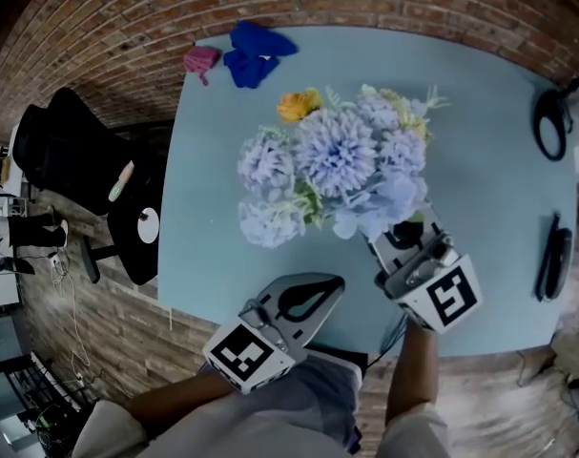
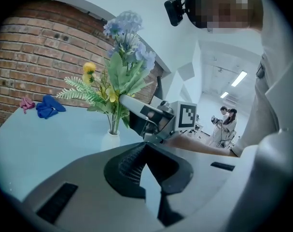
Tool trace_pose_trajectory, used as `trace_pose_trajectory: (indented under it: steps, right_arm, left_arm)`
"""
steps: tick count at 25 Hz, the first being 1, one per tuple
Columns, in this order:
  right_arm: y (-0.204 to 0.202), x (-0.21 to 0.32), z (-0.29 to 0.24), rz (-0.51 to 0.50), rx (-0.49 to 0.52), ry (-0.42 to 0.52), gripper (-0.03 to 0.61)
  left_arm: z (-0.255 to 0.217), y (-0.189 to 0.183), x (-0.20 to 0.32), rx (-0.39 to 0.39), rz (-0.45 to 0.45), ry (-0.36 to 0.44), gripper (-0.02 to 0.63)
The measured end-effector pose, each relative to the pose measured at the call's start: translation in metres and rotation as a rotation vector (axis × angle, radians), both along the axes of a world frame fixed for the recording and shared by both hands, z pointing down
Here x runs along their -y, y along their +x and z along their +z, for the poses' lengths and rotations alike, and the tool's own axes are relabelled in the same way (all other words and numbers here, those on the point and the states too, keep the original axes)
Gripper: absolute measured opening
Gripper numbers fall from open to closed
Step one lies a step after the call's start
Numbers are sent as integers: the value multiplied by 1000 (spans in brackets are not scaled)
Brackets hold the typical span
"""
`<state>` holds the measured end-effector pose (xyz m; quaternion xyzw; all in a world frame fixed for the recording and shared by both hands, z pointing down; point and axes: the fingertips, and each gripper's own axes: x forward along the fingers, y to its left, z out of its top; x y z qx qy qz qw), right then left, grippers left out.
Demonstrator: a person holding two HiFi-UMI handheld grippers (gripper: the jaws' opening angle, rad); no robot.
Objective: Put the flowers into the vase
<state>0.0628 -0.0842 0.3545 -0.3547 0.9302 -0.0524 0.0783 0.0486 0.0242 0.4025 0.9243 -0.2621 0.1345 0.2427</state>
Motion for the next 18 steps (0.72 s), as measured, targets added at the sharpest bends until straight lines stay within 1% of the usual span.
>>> trace_pose_trajectory:
  steps: [4, 15, 18]
  right_arm:
    - [3, -2, 7, 26, -13, -12, 54]
    - [10, -6, 39, 118, -122, -70, 55]
    - [12, -7, 44, 152, -136, -77, 72]
  left_arm:
    - [1, 1, -1, 2, 0, -5, 15]
    - [4, 2, -4, 3, -6, -19, 15]
    - [5, 2, -4, 5, -5, -19, 15]
